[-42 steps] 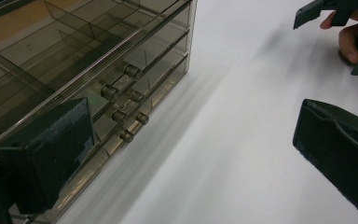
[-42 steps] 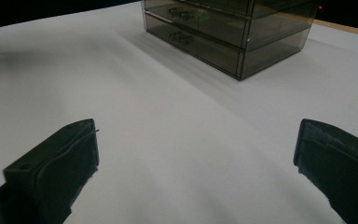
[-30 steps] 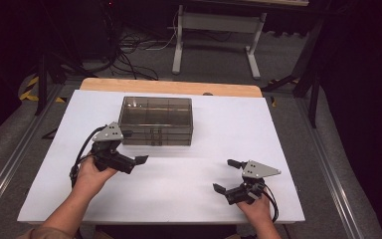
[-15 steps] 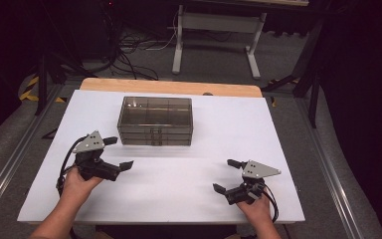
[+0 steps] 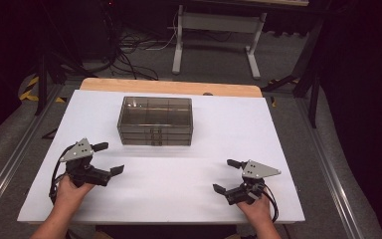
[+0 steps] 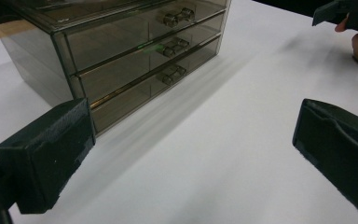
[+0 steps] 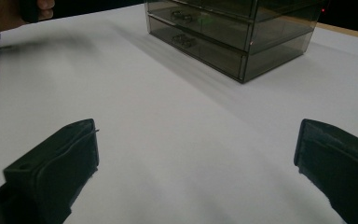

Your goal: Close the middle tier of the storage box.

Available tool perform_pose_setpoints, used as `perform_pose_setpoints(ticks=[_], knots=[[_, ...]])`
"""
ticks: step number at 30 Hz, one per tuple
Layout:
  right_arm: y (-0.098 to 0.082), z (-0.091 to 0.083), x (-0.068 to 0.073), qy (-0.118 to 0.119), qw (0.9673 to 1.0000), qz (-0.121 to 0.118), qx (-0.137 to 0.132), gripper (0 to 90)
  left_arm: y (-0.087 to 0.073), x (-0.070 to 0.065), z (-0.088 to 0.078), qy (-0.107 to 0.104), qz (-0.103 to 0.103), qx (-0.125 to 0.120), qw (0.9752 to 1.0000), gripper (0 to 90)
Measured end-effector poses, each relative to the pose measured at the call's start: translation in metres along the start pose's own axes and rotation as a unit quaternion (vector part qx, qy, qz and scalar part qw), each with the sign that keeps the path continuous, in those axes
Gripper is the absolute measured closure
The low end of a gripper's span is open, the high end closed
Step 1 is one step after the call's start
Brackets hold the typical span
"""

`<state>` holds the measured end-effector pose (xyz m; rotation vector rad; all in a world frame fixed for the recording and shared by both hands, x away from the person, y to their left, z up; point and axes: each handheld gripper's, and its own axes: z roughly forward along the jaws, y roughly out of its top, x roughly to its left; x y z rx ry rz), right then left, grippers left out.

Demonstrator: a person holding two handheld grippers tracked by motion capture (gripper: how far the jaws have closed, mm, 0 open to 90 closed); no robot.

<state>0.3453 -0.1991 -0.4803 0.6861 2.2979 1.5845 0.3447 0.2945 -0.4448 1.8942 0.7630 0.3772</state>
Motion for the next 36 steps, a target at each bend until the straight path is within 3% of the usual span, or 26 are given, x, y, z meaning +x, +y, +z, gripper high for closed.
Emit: perform_pose_setpoints(ticks=[16,23,36], knots=[[0.000,-0.001,0.000,-0.002,1.0000,0.000,0.000,0.2,-0.031,0.009,-0.012,0.008,-0.025,-0.005,0.9996,0.2],[0.000,-0.001,0.000,0.000,1.0000,0.000,0.002,0.2,-0.040,0.014,-0.020,0.015,-0.046,-0.025,0.9985,0.2],[0.000,-0.001,-0.001,0.001,1.0000,0.007,0.002,0.2,-0.043,0.009,-0.015,0.030,-0.022,-0.015,0.9992,0.2]])
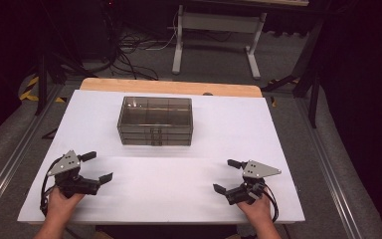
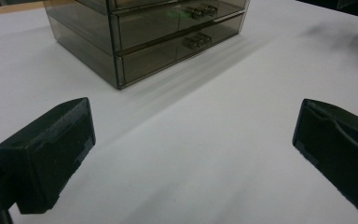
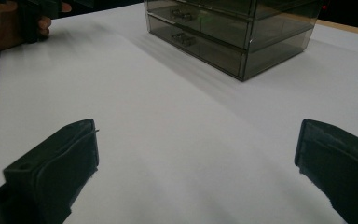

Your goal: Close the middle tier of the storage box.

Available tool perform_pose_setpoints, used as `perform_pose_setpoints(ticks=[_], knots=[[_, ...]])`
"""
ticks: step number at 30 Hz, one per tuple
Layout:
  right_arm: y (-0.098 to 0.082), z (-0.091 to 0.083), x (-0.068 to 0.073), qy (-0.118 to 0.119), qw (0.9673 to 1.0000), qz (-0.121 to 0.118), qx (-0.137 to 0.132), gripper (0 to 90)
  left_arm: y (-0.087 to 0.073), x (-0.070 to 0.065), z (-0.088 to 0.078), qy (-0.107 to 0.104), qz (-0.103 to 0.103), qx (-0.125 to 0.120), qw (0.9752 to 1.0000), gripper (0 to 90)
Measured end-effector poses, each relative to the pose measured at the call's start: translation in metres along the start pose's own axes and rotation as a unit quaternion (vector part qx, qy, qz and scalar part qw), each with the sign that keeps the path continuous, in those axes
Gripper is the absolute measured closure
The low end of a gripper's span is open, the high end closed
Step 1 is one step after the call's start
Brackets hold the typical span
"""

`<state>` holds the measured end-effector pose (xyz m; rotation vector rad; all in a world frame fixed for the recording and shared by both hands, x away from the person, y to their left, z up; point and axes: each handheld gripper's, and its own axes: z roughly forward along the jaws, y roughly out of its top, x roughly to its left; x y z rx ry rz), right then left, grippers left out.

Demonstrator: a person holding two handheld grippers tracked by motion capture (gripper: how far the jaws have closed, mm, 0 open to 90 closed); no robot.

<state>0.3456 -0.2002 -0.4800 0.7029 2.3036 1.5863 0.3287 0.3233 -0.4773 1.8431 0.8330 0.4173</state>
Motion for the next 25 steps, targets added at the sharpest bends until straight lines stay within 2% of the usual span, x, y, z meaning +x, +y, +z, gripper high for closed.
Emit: perform_pose_setpoints(ticks=[4,8,15,25], knots=[[-0.0001,-0.0003,-0.0005,0.000,1.0000,0.003,-0.001,0.1,0.0005,-0.0020,0.0021,0.009,0.008,0.005,0.9999,0.2],[-0.0002,0.0000,-0.0006,0.000,1.0000,0.002,-0.001,0.2,0.0008,-0.0033,0.0032,0.008,0.014,0.009,0.9998,0.2],[-0.0001,-0.0009,-0.0013,0.001,1.0000,0.005,-0.002,0.2,0.0013,-0.0025,0.0019,0.006,-0.001,0.005,1.0000,0.2],[-0.0001,-0.0007,-0.0015,0.003,1.0000,0.006,-0.002,0.1,0.0017,-0.0028,-0.0005,0.008,0.000,-0.004,1.0000,0.2]])
